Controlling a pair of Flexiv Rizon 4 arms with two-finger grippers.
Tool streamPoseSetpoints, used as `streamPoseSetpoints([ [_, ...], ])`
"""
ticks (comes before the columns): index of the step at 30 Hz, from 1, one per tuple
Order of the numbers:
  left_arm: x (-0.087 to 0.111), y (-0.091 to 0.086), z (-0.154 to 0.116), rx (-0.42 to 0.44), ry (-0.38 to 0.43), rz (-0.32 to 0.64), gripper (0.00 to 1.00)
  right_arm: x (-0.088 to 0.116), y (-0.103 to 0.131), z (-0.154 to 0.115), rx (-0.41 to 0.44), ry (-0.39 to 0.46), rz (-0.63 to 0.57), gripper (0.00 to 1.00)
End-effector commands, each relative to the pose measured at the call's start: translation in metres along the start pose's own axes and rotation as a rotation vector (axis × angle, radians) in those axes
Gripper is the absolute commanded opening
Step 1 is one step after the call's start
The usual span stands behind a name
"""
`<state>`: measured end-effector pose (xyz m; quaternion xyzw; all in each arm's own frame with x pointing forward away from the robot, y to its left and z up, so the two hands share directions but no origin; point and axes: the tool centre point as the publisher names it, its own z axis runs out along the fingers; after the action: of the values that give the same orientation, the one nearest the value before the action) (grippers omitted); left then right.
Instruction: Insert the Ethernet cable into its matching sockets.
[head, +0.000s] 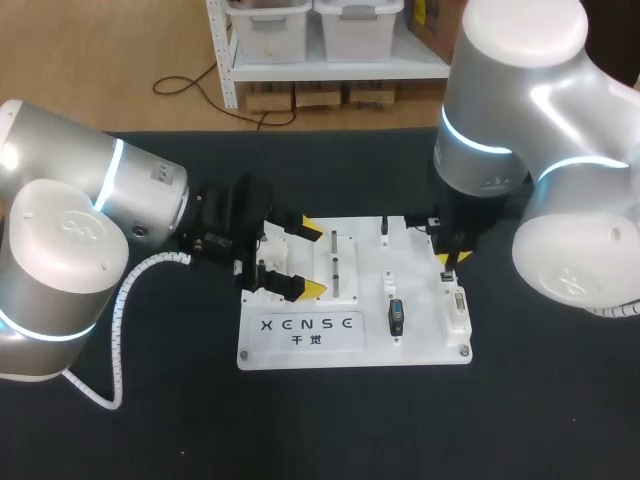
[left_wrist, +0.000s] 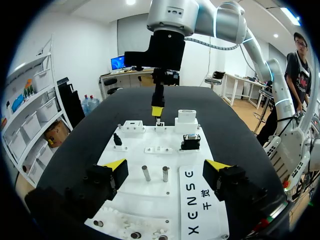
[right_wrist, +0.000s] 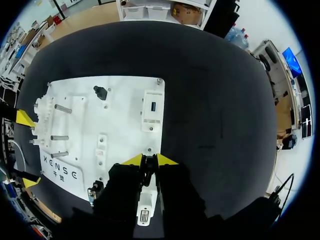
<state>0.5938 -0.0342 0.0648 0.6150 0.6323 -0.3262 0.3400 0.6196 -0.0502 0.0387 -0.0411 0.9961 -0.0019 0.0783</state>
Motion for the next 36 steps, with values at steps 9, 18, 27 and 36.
streamPoseSetpoints([
  [9, 0.002, 0.0, 0.0, -0.001, -0.006, 0.003, 1.0, 0.001, 0.003, 0.001, -0.01, 0.0, 0.003, 0.0],
  [18, 0.002, 0.0, 0.0, -0.001, -0.006, 0.003, 1.0, 0.0, -0.001, 0.005, -0.006, 0.001, 0.006, 0.0],
  [27, 0.002, 0.0, 0.0, -0.001, -0.006, 0.003, 1.0, 0.0, -0.002, 0.005, 0.003, 0.005, 0.005, 0.0],
  [36, 0.002, 0.0, 0.0, -0.001, -0.006, 0.003, 1.0, 0.0, 0.0, 0.013, 0.001, 0.01, 0.005, 0.0],
])
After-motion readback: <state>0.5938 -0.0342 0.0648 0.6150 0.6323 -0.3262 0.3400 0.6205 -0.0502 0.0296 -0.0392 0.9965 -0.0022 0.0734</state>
